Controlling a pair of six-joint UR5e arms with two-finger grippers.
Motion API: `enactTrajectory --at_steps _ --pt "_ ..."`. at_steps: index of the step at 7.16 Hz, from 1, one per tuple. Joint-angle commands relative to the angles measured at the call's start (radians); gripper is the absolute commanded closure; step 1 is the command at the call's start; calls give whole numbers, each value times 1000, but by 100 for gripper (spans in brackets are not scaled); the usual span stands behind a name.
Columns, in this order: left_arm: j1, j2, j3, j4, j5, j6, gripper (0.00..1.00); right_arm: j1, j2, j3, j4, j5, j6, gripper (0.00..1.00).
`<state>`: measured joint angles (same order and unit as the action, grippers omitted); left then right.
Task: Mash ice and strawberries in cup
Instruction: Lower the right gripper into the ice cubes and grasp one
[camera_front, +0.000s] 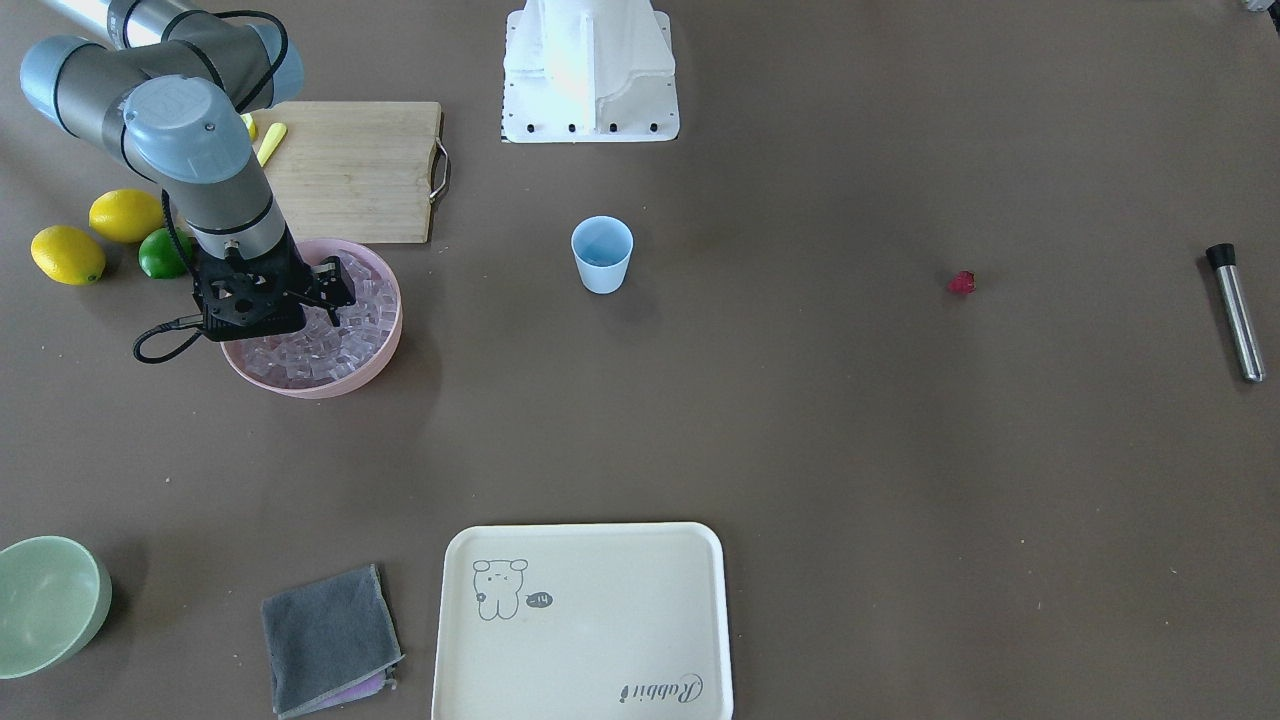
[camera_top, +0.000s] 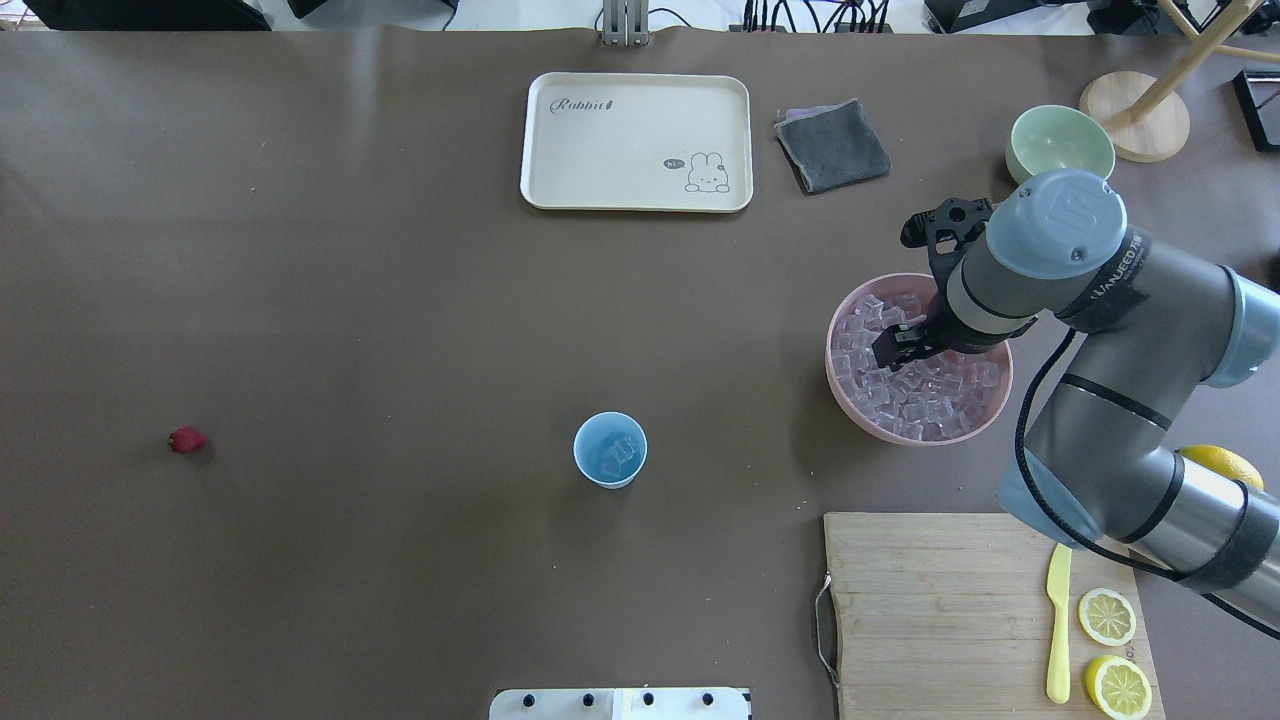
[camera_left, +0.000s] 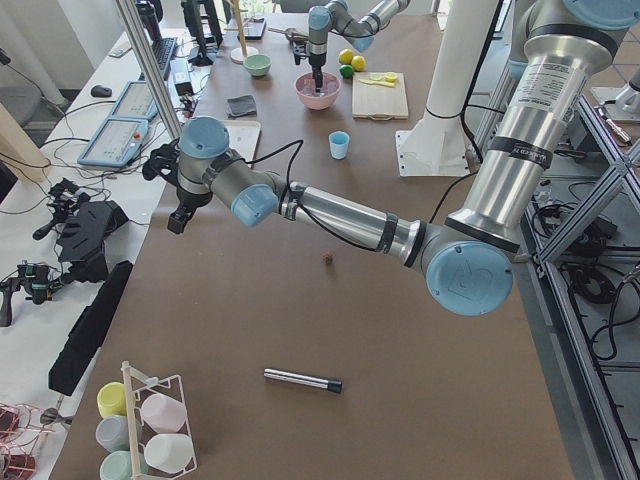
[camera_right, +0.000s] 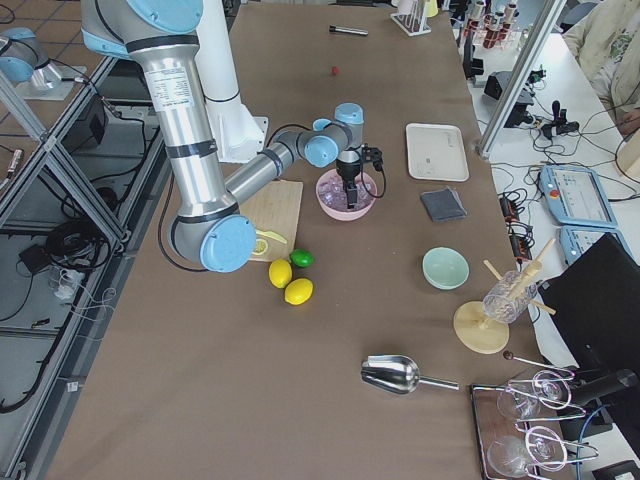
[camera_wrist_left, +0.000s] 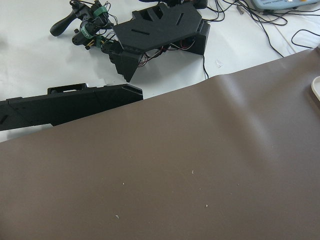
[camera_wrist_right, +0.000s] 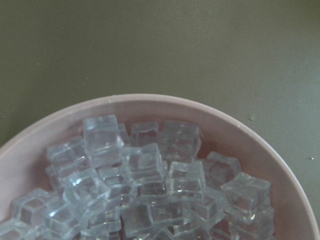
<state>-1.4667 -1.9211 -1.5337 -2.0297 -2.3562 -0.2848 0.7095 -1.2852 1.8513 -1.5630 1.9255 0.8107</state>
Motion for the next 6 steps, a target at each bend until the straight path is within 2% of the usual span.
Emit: enactTrajectory --at_steps 1,5,6 --pt "0 -1 1 0 0 -1 2 -7 13 -1 -5 -8 40 3" --pt "9 -6 9 0 0 1 2 -24 26 -52 -3 -36 41 5" --pt "9 -6 6 0 0 1 2 -25 27 -53 -5 -42 41 37"
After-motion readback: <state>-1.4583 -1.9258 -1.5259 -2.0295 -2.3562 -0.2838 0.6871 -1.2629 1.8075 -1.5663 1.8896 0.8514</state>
